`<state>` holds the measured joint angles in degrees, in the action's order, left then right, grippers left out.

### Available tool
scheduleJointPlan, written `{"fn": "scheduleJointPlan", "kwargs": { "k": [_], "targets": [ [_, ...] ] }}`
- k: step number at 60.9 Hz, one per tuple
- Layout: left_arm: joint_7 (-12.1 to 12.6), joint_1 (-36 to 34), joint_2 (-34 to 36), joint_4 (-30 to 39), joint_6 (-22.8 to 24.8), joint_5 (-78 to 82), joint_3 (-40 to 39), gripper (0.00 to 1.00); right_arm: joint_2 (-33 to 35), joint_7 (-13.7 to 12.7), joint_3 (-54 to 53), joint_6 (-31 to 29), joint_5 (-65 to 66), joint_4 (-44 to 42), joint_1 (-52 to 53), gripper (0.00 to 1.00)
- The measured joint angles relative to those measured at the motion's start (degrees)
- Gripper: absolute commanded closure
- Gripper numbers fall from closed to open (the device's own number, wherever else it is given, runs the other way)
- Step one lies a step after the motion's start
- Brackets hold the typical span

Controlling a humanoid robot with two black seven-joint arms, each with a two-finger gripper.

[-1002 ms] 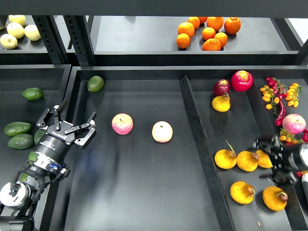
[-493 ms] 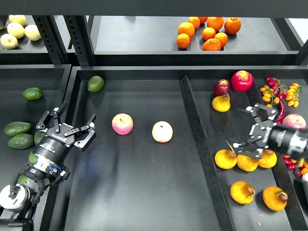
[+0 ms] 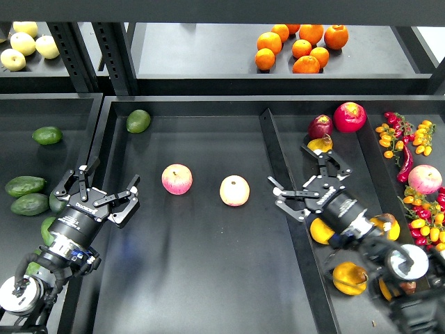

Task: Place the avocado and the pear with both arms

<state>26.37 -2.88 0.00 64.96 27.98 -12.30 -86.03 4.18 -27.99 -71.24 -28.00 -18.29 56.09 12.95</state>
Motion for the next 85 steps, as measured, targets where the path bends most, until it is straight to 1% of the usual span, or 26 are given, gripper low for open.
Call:
{"fn": "scheduleJointPlan", "kwargs": {
  "k": [7,16,24,31,34,49,60,76,85],
  "targets": [
    [0.0,0.3,0.0,0.0,0.0,0.0,0.6,0.01,-3.5,0.0,-4.0,0.0,0.1,1.3,-2.9,0.01],
    [0.0,0.7,0.0,-0.1,0.0,0.1,1.9,0.01,-4.1,0.0,-8.5,0.0,0.4,3.1,-5.6,0.01],
    [0.0,0.9,0.0,-0.4,0.0,0.1,3.0,0.01,-4.2,0.0,-9.6,0.0,0.7,4.8,-7.6,0.01],
    [0.0,0.9,0.0,-1.0,0.0,0.2,4.0,0.01,-4.2,0.0,-9.6,0.0,1.2,6.8,-10.3,0.01],
    [0.0,0.9,0.0,-1.2,0.0,0.2,4.8,0.01,-4.2,0.0,-9.0,0.0,1.5,8.8,-12.1,0.01],
    [0.0,1.1,0.0,-0.8,0.0,0.2,7.5,0.01,-4.2,0.0,-8.2,0.0,1.4,14.3,-14.3,0.01],
    [0.0,1.1,0.0,0.0,0.0,0.2,9.1,0.01,-4.2,0.0,-6.0,1.3,0.9,17.5,-17.1,0.01],
    [0.0,0.2,0.0,0.2,0.0,0.8,10.2,0.01,-4.2,0.0,-3.5,1.2,-0.8,18.5,-17.7,0.00],
    [0.0,-1.8,0.0,0.2,0.0,0.8,10.2,0.01,-4.2,0.0,-3.3,1.1,-1.7,18.5,-17.2,0.00]
  ]
}}
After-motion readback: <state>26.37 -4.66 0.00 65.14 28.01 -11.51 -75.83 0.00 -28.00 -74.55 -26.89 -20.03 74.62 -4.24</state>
